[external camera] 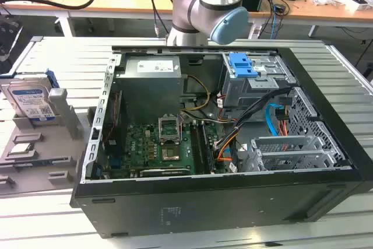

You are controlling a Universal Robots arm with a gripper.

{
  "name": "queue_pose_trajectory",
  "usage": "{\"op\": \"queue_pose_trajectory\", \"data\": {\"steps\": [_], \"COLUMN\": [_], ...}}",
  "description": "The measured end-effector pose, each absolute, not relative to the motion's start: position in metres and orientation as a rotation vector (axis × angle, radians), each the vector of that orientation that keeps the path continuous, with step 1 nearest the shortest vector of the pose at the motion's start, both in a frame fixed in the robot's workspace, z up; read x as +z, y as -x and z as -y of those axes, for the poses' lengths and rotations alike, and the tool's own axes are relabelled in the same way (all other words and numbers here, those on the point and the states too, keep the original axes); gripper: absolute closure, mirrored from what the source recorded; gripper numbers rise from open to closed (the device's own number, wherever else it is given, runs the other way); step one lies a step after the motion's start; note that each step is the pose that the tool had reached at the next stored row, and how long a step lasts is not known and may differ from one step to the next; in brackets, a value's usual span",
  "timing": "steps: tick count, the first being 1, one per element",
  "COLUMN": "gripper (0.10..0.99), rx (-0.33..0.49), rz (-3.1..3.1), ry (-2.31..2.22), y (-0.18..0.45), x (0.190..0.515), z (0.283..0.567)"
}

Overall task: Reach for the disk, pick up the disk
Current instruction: 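Pick up the disk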

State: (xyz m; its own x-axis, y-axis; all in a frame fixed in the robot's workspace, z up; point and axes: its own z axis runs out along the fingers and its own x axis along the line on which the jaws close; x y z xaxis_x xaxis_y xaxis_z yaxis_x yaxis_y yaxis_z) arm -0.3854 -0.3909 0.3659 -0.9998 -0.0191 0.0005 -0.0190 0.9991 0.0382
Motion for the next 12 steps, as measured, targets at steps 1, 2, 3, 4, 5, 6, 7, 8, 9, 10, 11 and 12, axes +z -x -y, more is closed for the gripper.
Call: {"op": "queue_pose_trajectory", "data": {"steps": [1,2,3,4,5,6,7,8,9,10,11,12], "gripper": [0.980,0.980,0.980,0.980,0.980,0.980,0.980,0.980,0.980,0.980,0.980,0.980], "rx": [-0.060,-0.060,-0.060,-0.060,-0.060,-0.060,-0.060,-0.060,-0.060,-0.060,-0.060,-0.059], "rz": [3.139,3.136,3.135,3.134,3.132,3.131,3.129,3.127,3.125,3.123,3.120,3.118], "ry": [-0.059,-0.134,-0.151,-0.170,-0.199,-0.216,-0.230,-0.257,-0.279,-0.295,-0.320,-0.338], "y": [0.3854,0.3854,0.3854,0.3854,0.3854,0.3854,0.3854,0.3854,0.3854,0.3854,0.3854,0.3854], "x": [0.3659,0.3659,0.3659,0.3659,0.3659,0.3659,0.3659,0.3659,0.3660,0.3659,0.3659,0.3660], "z": [0.3909,0.3910,0.3910,0.3909,0.3909,0.3910,0.3909,0.3910,0.3909,0.3910,0.3910,0.3910]}}
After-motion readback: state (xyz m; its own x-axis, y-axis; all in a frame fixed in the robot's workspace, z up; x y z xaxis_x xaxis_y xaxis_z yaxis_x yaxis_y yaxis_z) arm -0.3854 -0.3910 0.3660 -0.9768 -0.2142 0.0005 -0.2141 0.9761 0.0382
